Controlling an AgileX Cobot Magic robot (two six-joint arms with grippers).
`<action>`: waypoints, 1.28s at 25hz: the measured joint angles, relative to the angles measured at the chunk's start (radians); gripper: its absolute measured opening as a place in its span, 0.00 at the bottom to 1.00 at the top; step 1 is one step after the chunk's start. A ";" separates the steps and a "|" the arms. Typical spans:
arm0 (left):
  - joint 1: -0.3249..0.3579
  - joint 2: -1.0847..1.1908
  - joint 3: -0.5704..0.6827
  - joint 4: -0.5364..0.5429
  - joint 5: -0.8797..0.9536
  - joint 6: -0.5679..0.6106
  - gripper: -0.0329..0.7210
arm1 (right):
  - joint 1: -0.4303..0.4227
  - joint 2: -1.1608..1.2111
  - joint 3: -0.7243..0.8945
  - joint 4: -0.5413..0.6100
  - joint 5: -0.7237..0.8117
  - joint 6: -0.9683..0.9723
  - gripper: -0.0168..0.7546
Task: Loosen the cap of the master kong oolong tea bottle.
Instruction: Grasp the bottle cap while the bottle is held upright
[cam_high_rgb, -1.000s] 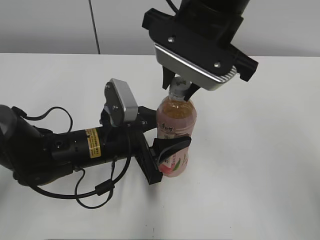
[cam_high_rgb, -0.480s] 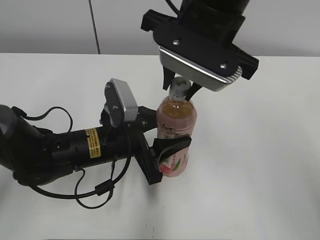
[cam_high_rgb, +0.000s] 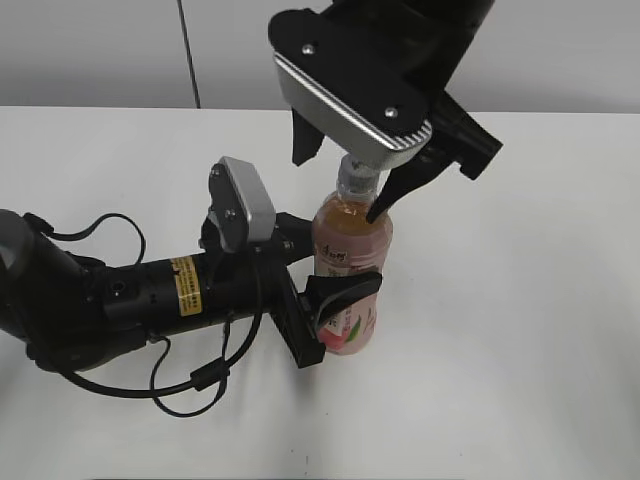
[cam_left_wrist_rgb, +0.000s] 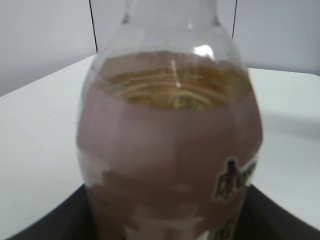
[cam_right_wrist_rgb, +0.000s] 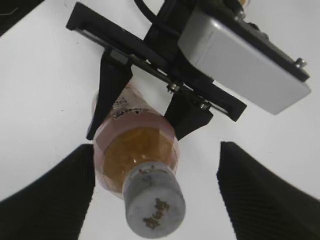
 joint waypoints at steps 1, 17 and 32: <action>0.000 0.000 0.000 0.000 0.000 0.000 0.56 | 0.000 0.000 0.003 0.011 0.000 0.010 0.78; 0.000 0.000 0.000 -0.001 0.000 -0.002 0.56 | 0.000 -0.056 -0.087 -0.225 -0.046 1.920 0.77; 0.000 0.000 0.000 -0.001 0.000 -0.002 0.56 | 0.000 -0.018 -0.059 -0.062 -0.004 2.213 0.73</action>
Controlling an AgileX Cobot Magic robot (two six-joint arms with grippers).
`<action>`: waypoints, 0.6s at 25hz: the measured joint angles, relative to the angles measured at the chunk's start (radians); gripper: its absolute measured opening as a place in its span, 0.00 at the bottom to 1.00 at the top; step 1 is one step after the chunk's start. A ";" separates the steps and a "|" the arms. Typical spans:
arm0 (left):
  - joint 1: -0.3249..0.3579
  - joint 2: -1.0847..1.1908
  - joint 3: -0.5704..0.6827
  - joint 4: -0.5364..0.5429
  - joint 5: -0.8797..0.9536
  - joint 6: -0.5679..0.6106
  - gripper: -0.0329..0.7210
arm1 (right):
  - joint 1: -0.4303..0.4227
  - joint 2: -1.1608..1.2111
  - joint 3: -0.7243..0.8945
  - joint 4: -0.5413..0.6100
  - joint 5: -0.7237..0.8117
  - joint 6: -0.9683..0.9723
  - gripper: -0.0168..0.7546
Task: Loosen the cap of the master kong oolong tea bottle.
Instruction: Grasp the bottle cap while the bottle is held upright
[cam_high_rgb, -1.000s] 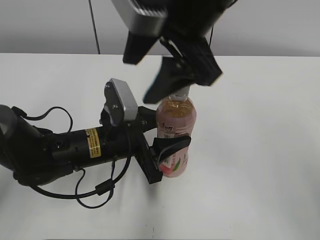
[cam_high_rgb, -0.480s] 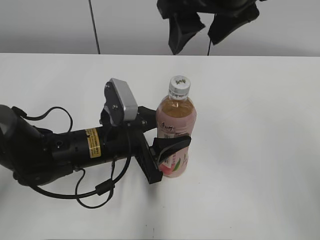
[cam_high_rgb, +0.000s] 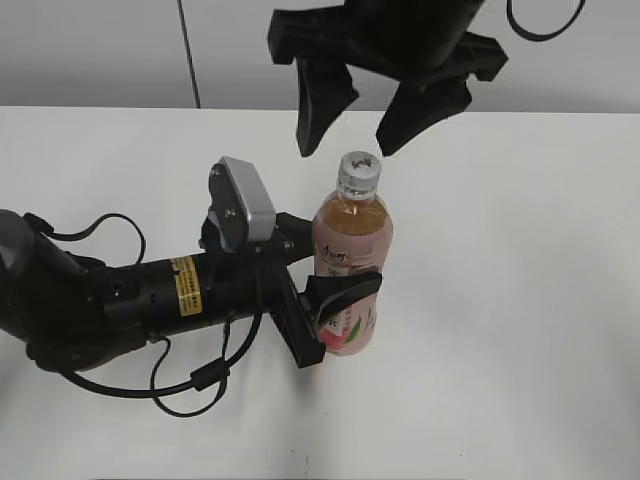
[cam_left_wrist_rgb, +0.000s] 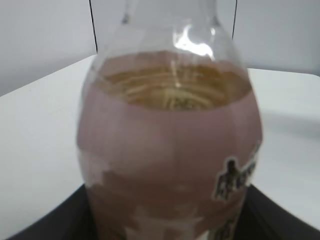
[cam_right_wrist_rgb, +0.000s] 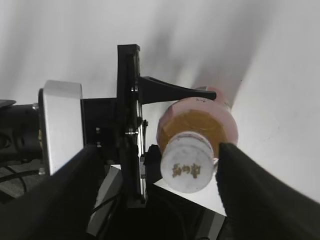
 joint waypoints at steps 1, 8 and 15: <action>0.000 0.000 0.000 0.000 0.000 0.000 0.56 | 0.000 0.000 0.011 0.000 0.000 0.001 0.72; 0.000 0.000 0.000 0.000 0.000 0.000 0.56 | 0.000 0.003 0.079 -0.009 0.002 0.002 0.66; 0.000 0.000 0.000 0.000 0.000 0.000 0.56 | 0.000 0.003 0.082 -0.024 0.002 0.002 0.65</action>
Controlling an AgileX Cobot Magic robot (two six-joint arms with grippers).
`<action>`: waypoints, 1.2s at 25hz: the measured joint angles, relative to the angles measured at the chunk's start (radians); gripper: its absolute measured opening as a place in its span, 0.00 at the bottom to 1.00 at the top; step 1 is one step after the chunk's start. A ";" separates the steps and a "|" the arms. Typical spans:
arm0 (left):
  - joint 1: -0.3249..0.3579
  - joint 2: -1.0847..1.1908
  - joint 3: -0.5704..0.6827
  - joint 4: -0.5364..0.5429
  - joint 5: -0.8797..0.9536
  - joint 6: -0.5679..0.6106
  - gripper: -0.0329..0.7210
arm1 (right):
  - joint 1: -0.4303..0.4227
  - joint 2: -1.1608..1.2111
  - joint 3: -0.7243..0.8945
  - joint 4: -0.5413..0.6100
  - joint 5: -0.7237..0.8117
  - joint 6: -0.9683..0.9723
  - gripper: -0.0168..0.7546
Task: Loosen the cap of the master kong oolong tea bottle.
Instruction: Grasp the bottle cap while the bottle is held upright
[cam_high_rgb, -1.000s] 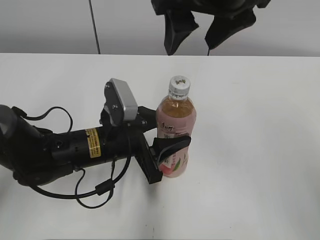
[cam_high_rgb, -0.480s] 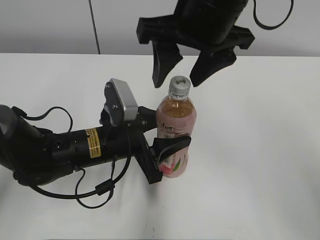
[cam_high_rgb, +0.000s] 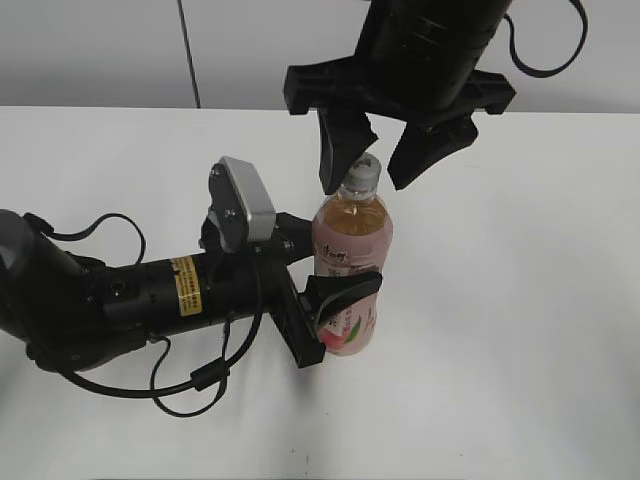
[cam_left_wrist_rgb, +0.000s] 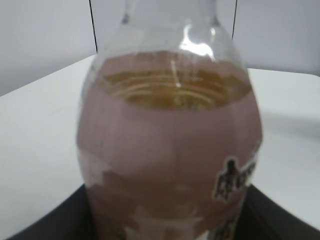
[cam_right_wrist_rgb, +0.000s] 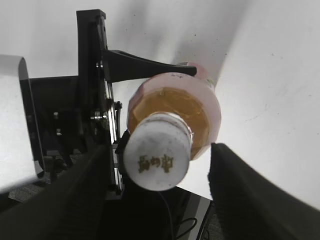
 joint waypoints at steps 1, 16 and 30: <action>0.000 0.000 0.000 0.000 0.000 0.000 0.56 | 0.000 0.000 0.000 0.000 0.000 0.000 0.64; 0.000 0.000 0.000 0.001 0.000 0.000 0.56 | 0.000 0.000 0.000 -0.007 0.000 0.001 0.45; 0.000 0.000 0.000 0.003 0.000 -0.002 0.56 | 0.000 0.000 0.000 -0.012 -0.010 -0.741 0.38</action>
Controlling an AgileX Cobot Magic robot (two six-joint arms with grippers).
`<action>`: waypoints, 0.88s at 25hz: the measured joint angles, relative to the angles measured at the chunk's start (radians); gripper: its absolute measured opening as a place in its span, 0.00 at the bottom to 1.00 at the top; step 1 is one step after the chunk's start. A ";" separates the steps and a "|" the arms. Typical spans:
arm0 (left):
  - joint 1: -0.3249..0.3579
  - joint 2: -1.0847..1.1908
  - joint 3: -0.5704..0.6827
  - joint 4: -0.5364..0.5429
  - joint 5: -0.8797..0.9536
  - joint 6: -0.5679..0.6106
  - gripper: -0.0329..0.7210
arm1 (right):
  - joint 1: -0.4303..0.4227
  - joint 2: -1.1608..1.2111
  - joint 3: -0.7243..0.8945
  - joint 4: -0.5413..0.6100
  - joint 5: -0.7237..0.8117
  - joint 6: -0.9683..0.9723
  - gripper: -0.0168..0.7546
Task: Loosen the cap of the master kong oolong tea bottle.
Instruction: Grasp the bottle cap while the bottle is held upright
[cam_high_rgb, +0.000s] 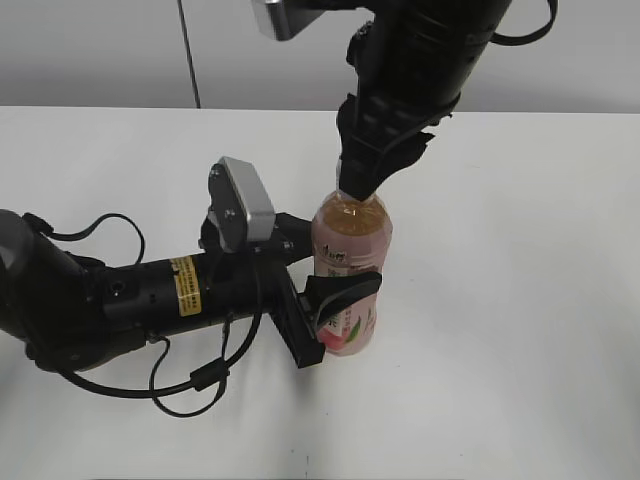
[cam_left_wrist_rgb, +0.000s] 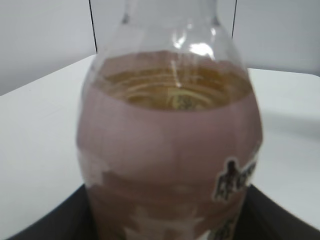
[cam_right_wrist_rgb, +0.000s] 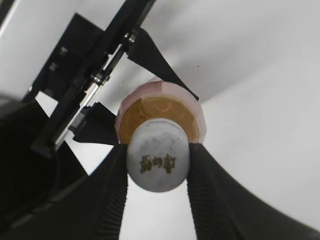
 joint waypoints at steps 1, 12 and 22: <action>0.000 0.000 0.000 0.000 0.000 0.000 0.56 | 0.000 0.000 0.000 0.000 -0.005 -0.099 0.38; 0.002 0.000 0.001 0.012 -0.003 0.001 0.56 | -0.002 0.000 0.000 0.044 -0.011 -1.082 0.38; 0.002 0.000 0.001 0.009 -0.002 0.001 0.56 | 0.000 0.000 -0.027 0.089 -0.006 -1.327 0.38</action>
